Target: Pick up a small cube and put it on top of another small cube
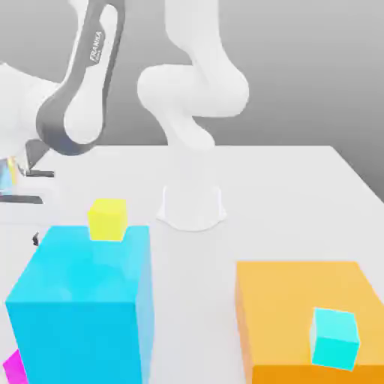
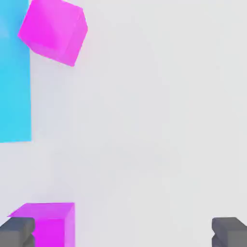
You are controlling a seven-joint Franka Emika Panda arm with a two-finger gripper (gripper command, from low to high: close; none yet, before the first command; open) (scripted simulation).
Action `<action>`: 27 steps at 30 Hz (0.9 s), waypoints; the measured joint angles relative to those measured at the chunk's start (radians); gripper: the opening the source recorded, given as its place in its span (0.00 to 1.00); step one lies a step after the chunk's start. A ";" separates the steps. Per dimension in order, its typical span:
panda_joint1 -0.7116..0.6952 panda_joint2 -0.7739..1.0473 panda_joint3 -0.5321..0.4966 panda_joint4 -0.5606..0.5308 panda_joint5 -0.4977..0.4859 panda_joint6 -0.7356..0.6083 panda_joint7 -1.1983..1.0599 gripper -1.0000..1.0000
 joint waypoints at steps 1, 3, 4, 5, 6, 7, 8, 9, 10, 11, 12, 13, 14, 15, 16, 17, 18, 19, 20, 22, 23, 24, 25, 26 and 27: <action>-0.002 0.010 0.004 -0.035 0.012 0.029 -0.008 0.50; 0.032 -0.023 0.012 -0.101 -0.024 0.078 0.067 0.50; 0.038 -0.012 0.022 -0.113 -0.001 0.104 0.064 0.50; 0.030 0.013 0.044 -0.115 0.045 0.131 0.038 0.50; 0.007 0.044 0.080 -0.112 0.100 0.157 0.001 0.50; -0.022 0.079 0.123 -0.105 0.157 0.183 -0.039 0.50; -0.063 0.113 0.175 -0.098 0.202 0.211 -0.071 0.50; -0.107 0.148 0.229 -0.090 0.245 0.238 -0.104 0.50; -0.155 0.183 0.284 -0.082 0.278 0.267 -0.129 0.50; -0.190 0.209 0.324 -0.075 0.300 0.288 -0.147 0.00; -0.190 0.209 0.324 -0.075 0.300 0.288 -0.147 0.00; -0.190 0.209 0.324 -0.075 0.299 0.288 -0.147 0.00; -0.190 0.208 0.324 -0.075 0.299 0.287 -0.146 0.00; -0.190 0.208 0.324 -0.075 0.299 0.286 -0.146 0.00; -0.190 0.208 0.324 -0.075 0.298 0.286 -0.145 0.00; -0.208 0.221 0.344 -0.072 0.309 0.297 -0.154 0.00; -0.196 0.210 0.331 -0.075 0.299 0.288 -0.146 0.00; -0.173 0.187 0.301 -0.081 0.273 0.270 -0.126 0.00; -0.146 0.157 0.266 -0.089 0.235 0.248 -0.096 0.00; -0.106 0.088 0.200 -0.106 0.131 0.197 -0.019 0.00; -0.097 0.051 0.178 -0.114 0.074 0.171 0.023 0.00; -0.097 0.013 0.164 -0.122 0.019 0.143 0.063 0.00; -0.115 -0.021 0.152 -0.125 -0.034 0.117 0.097 0.00; -0.124 -0.052 0.148 -0.117 -0.085 0.084 0.135 0.00; -0.138 -0.080 0.149 -0.102 -0.121 0.046 0.174 0.00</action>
